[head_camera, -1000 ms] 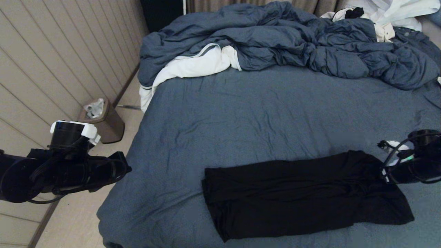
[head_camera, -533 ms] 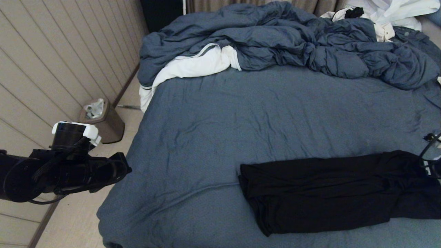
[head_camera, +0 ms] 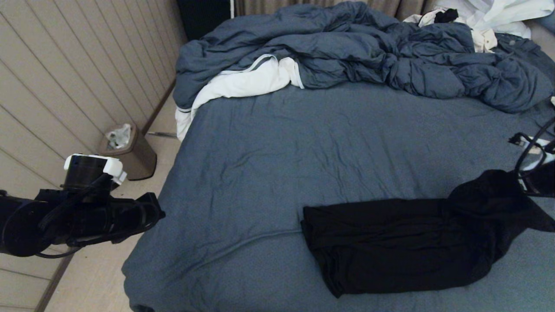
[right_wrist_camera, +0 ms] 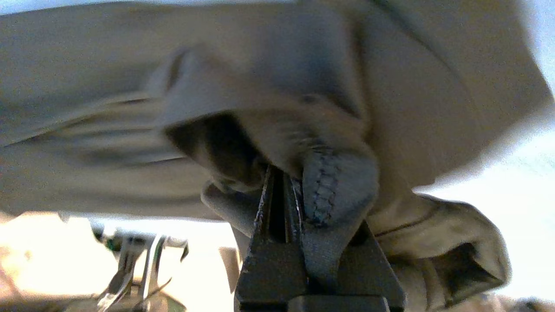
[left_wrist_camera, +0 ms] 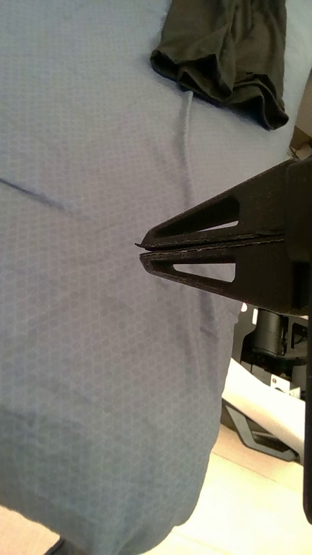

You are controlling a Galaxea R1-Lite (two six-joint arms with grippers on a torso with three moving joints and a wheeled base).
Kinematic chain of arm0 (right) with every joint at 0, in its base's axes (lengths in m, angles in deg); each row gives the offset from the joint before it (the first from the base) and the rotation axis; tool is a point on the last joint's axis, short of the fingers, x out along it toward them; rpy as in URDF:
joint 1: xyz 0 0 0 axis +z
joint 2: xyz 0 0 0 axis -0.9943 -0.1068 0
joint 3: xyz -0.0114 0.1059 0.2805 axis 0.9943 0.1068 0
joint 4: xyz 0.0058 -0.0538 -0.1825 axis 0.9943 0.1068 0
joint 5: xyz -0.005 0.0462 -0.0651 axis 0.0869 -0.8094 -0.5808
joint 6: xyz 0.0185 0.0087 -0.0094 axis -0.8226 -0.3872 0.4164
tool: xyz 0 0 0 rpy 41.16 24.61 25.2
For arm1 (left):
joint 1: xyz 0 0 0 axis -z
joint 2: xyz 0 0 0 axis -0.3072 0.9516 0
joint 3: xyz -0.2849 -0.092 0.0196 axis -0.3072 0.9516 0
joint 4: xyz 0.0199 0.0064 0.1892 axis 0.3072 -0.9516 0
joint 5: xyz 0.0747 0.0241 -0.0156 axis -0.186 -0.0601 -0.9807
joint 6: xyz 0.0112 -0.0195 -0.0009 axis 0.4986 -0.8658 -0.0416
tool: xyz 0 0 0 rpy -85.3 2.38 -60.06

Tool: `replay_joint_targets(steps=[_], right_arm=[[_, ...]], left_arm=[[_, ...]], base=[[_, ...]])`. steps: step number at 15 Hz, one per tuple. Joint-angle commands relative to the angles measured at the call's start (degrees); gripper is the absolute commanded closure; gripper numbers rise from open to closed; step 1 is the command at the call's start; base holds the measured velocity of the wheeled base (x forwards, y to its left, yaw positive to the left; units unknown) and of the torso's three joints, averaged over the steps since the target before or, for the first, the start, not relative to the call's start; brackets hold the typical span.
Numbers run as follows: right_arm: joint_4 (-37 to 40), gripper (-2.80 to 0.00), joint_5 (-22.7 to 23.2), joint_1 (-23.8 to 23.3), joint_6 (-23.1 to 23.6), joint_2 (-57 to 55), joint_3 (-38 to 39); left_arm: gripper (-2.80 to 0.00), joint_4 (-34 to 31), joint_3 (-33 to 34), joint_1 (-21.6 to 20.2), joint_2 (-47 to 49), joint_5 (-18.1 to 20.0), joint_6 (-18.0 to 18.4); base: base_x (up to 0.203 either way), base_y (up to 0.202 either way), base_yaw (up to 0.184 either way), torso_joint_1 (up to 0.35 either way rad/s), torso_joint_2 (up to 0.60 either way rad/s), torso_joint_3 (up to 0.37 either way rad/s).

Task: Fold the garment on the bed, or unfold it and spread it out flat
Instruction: Fold the black T-shirt

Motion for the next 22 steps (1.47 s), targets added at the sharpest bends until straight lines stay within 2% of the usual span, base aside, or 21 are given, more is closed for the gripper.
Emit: replay_joint_targets(steps=[1, 6, 8, 10, 13, 18, 19, 22], right_arm=[[1.6, 0.00, 0.2, 10.4, -0.6, 7.9, 1.7], [3.5, 0.00, -3.2, 33.8, -3.6, 13.2, 5.6], [3.6, 0.00, -5.4, 41.2, -4.3, 13.8, 7.2], [3.7, 0.00, -7.6, 46.6, -4.6, 14.4, 9.3], [3.6, 0.00, -10.3, 50.5, -4.6, 13.3, 11.3], [2.5, 0.00, -13.6, 51.9, -4.8, 6.1, 9.3], [1.5, -2.80, -13.9, 52.0, -4.8, 6.1, 9.2], [0.0, -2.80, -13.6, 53.0, -4.7, 7.3, 9.9]], left_arm=[[0.00, 0.1, 0.1, 0.2, 0.0, 0.1, -0.2], [0.00, 0.1, 0.1, 0.2, -0.7, 0.1, -0.1], [0.00, 0.1, 0.2, 0.2, -1.0, 0.0, -0.1], [0.00, 0.1, 0.2, 0.2, -1.3, 0.0, -0.1], [0.00, 0.1, 0.3, 0.2, -1.3, 0.1, 0.0], [0.00, 0.2, 0.4, 0.2, -1.2, 0.1, 0.1], [0.00, 0.2, 0.4, 0.2, -1.1, 0.1, 0.1], [0.00, 0.2, 0.4, 0.2, -1.3, 0.0, 0.1]], base=[[0.000, 0.000, 0.000, 0.000, 0.00, 0.000], [0.000, 0.000, 0.000, 0.000, 0.00, 0.000], [0.000, 0.000, 0.000, 0.000, 0.00, 0.000], [0.000, 0.000, 0.000, 0.000, 0.00, 0.000], [0.000, 0.000, 0.000, 0.000, 0.00, 0.000], [0.000, 0.000, 0.000, 0.000, 0.00, 0.000], [0.000, 0.000, 0.000, 0.000, 0.00, 0.000], [0.000, 0.000, 0.000, 0.000, 0.00, 0.000]])
